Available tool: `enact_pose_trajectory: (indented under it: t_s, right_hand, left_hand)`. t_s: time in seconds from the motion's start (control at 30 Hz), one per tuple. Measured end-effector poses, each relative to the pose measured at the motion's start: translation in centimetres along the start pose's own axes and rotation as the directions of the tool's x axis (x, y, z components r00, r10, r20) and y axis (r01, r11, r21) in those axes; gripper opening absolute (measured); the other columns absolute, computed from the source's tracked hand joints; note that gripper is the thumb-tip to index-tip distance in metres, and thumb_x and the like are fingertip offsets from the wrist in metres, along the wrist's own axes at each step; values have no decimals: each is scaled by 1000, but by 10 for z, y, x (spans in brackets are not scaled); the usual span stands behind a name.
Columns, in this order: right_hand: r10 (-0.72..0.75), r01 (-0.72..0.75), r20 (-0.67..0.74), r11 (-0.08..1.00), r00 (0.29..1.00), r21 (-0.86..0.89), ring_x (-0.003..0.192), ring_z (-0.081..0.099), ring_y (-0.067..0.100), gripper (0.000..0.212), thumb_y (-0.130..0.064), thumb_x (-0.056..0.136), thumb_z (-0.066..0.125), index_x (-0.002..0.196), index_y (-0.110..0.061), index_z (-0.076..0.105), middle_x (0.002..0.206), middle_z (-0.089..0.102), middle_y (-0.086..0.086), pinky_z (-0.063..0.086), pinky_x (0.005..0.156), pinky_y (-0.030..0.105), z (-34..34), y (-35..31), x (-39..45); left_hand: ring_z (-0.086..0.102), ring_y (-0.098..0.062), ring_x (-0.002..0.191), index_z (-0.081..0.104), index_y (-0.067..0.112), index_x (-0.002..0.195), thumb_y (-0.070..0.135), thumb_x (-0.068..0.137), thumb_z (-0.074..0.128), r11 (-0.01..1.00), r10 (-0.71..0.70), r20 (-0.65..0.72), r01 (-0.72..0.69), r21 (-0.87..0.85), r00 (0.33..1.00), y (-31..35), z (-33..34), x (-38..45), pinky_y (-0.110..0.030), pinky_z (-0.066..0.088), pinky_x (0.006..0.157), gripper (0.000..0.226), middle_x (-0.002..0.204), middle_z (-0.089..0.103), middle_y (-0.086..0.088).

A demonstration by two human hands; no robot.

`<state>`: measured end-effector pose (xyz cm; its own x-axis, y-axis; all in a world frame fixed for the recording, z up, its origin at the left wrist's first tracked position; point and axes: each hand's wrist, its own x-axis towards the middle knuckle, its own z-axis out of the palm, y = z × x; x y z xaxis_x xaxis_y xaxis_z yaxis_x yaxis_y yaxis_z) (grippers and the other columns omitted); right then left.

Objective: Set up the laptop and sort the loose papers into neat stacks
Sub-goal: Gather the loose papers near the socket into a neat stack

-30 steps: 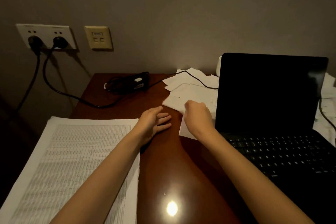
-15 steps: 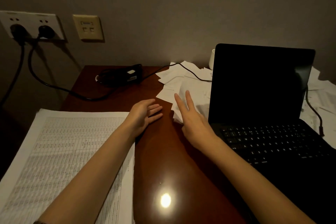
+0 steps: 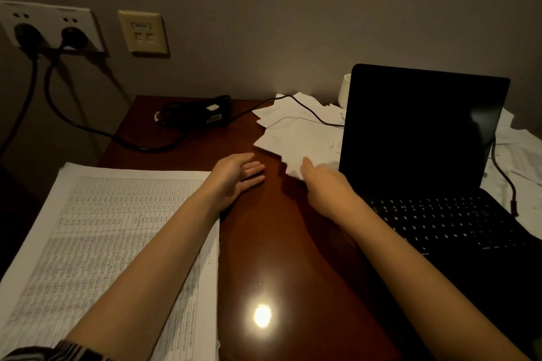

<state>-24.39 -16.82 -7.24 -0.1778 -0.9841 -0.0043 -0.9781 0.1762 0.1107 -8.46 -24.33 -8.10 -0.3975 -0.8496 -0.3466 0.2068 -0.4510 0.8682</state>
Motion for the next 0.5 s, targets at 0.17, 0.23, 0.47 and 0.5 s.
enact_pose_trajectory:
  t_s: [0.17,0.23,0.47,0.5]
  right_hand:
    - [105,-109,-46,987,993,-117,97,63,26,21,2,93,47,112,-5,54,109,62,11,47,74,32,7,-10,-9]
    - [97,-103,-59,987,994,-125,99,62,27,20,2,92,48,109,-4,57,108,62,12,47,73,32,3,-8,-7]
    - [210,-173,-160,960,964,220,99,58,42,19,-8,92,46,103,1,60,108,59,23,39,68,35,-32,-7,28]
    - [202,-163,-168,963,965,217,101,57,41,20,-8,92,47,105,1,59,110,59,22,41,71,36,-36,-11,30]
  left_hand:
    - [57,-27,117,41,2,138,13,102,39,1000,-5,-2,5,-19,1000,1,-1,0,-35,53,84,38,136,49,-20]
    - [56,-28,119,42,2,137,15,102,38,999,-16,1,16,-29,1000,1,-1,-1,-36,52,85,37,136,49,-21]
    - [53,-32,122,42,4,137,41,97,46,998,-46,98,50,-35,994,4,-4,-1,-37,48,93,55,136,49,-23]
    - [52,-32,123,41,4,138,45,95,47,998,-49,112,53,-34,993,4,-4,-1,-38,48,95,59,137,48,-22]
